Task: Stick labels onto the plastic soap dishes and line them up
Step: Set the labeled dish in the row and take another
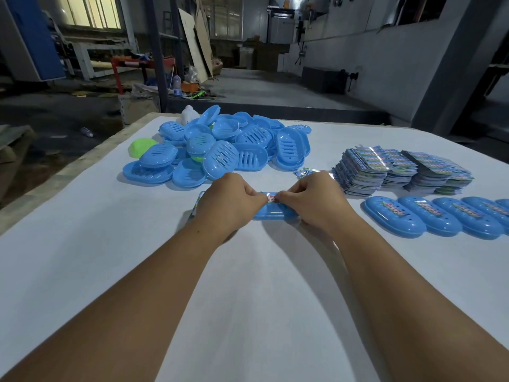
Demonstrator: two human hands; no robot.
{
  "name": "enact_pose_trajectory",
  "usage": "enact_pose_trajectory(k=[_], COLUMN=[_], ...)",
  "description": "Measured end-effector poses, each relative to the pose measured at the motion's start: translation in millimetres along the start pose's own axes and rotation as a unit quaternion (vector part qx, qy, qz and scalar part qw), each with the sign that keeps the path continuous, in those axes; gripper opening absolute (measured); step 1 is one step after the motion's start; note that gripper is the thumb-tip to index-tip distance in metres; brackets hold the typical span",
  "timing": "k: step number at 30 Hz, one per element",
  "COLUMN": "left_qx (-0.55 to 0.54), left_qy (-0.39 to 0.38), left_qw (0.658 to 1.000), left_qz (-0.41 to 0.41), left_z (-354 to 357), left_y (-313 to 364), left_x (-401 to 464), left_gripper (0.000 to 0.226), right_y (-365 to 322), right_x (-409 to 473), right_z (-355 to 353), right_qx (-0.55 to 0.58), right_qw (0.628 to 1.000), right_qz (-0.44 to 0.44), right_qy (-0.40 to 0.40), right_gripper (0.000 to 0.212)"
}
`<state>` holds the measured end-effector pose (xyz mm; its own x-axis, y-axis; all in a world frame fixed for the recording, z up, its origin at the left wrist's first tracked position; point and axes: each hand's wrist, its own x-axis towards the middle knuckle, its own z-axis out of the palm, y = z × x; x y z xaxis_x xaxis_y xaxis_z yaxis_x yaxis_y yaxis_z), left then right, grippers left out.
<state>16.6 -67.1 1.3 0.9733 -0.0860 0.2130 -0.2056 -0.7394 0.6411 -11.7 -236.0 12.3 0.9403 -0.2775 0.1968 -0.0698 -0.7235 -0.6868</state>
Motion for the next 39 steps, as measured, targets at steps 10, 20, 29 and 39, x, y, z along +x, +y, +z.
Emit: enact_pose_trajectory(k=[10,20,29,39], left_qx=[0.178,0.204,0.122,0.031], left_qy=[0.074,0.098,0.077,0.134], left_qw=[0.98,0.972,0.989,0.99], left_qz=[0.043,0.057,0.022,0.034], left_z=[5,7,9,0], left_y=[15,14,4,-8], left_x=[-4,-5,-4,-2], left_gripper=[0.037,0.034,0.033,0.014], right_y=[-6,-18,-1,-2], right_x=[-4,1,0,-17], right_z=[8,9,9,8], right_qx=[-0.124,-0.274,-0.199,-0.091], right_qw=[0.99,0.956,0.977,0.974], right_qz=[-0.039,-0.074,-0.036,-0.178], right_qy=[0.049,0.073,0.069,-0.105], right_gripper=[0.045,0.04,0.05,0.047])
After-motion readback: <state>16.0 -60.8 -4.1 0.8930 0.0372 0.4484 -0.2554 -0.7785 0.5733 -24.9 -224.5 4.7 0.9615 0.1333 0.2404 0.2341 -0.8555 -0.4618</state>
